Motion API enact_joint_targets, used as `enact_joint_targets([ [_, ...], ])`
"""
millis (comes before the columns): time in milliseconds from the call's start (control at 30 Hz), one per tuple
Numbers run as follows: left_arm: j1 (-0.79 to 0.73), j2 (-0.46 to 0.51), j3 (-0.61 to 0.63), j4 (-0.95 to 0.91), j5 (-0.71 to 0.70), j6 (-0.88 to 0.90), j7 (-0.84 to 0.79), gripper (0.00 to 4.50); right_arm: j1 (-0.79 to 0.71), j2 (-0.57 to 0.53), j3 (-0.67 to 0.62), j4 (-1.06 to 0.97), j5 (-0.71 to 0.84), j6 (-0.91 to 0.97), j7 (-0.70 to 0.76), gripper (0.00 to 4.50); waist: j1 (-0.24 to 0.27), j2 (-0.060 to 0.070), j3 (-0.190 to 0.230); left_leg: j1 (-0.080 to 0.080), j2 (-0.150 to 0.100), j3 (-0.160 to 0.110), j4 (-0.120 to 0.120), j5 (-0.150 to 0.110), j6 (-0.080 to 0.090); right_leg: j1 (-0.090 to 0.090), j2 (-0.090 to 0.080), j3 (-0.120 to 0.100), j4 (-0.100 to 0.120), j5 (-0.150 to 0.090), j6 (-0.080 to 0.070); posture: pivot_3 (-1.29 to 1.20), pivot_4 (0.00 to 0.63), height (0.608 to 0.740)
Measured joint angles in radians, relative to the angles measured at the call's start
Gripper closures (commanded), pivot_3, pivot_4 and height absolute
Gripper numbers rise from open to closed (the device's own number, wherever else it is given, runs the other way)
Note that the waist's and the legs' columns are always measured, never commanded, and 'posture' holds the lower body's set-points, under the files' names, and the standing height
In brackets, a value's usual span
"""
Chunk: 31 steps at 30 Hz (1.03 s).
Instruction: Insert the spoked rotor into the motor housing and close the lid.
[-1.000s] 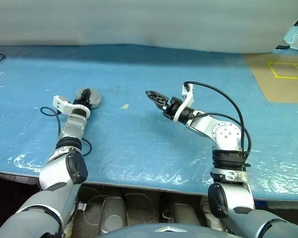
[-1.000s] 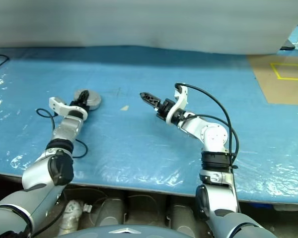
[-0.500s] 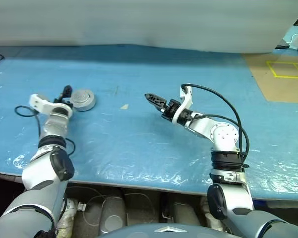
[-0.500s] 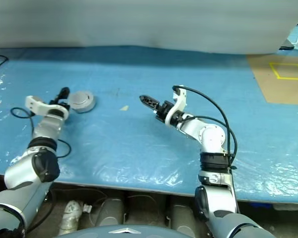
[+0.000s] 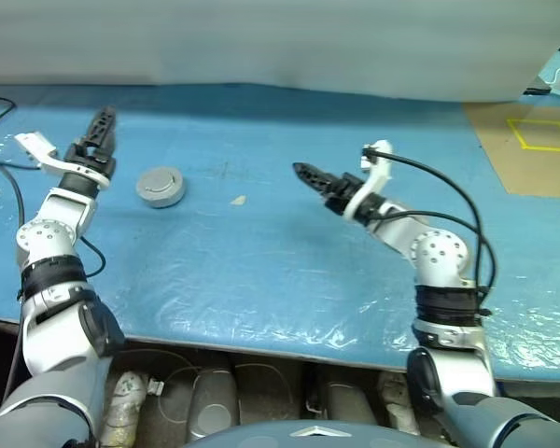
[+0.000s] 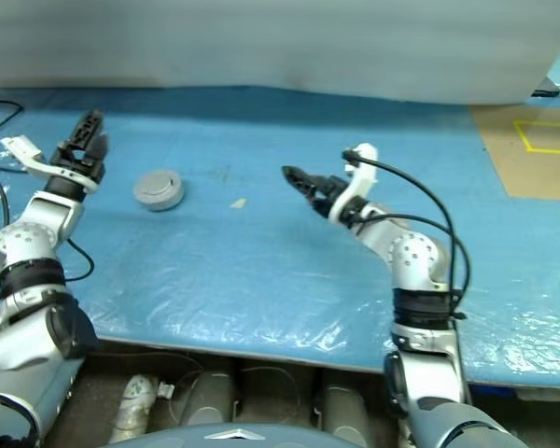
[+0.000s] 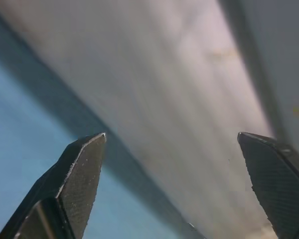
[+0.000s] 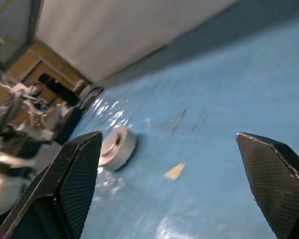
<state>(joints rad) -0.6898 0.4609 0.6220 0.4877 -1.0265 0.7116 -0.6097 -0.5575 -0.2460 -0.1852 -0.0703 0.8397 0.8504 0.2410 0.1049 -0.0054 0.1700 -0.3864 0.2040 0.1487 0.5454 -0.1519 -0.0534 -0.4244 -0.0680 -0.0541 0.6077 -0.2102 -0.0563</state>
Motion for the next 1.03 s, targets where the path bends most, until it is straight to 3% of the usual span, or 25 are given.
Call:
enact_joint_targets([
  [100,0.111,-0.038,-0.156,-0.223,-0.018,0.122,-0.058,0.04,0.049,-0.058,-0.003,-0.036,-0.039,-0.027,0.035,0.0,0.0,0.0,0.0,0.001,0.0,0.0,0.0,0.0,0.0,0.0,0.001,0.0,0.0,0.0,-0.001,0.0,0.15,0.74],
  [167,0.151,-0.049,-0.279,-0.317,0.046,0.116,-0.095,0.04,0.091,-0.091,0.001,-0.063,-0.069,-0.042,0.054,0.0,-0.001,0.0,0.0,0.002,0.001,0.0,0.001,0.0,0.0,0.001,0.001,0.0,0.0,0.0,-0.001,0.0,0.15,0.74],
  [267,0.187,-0.052,-0.466,-0.419,0.188,0.013,-0.191,0.04,0.145,-0.126,0.006,-0.082,-0.153,-0.096,0.056,0.0,-0.003,0.0,0.0,0.004,0.001,0.001,0.001,0.0,0.001,0.003,0.001,0.001,-0.001,-0.003,0.005,0.0,0.15,0.74],
  [400,0.186,-0.089,-0.6,-0.371,0.349,-0.162,-0.281,0.04,0.222,-0.152,0.085,-0.106,-0.322,-0.22,0.048,0.0,-0.011,0.001,0.0,0.005,0.001,0.001,0.001,0.0,0.001,0.003,0.003,0.001,-0.001,-0.003,0.006,0.0,0.15,0.74],
  [667,0.186,-0.141,-0.648,-0.147,0.571,-0.453,-0.297,0.04,0.301,-0.137,0.199,-0.138,-0.481,-0.328,0.072,0.0,-0.01,0.001,0.0,0.004,0.002,0.001,0.0,0.0,0.001,0.003,0.005,0.003,-0.002,0.001,0.002,0.0,0.15,0.74],
  [1033,0.187,-0.137,-0.631,-0.136,0.616,-0.509,-0.304,0.04,0.299,-0.133,0.199,-0.146,-0.483,-0.327,0.157,0.0,-0.01,0.001,0.0,0.005,0.002,0.001,0.001,0.0,0.001,0.003,0.005,0.003,-0.001,0.0,-0.002,0.0,0.15,0.74],
])
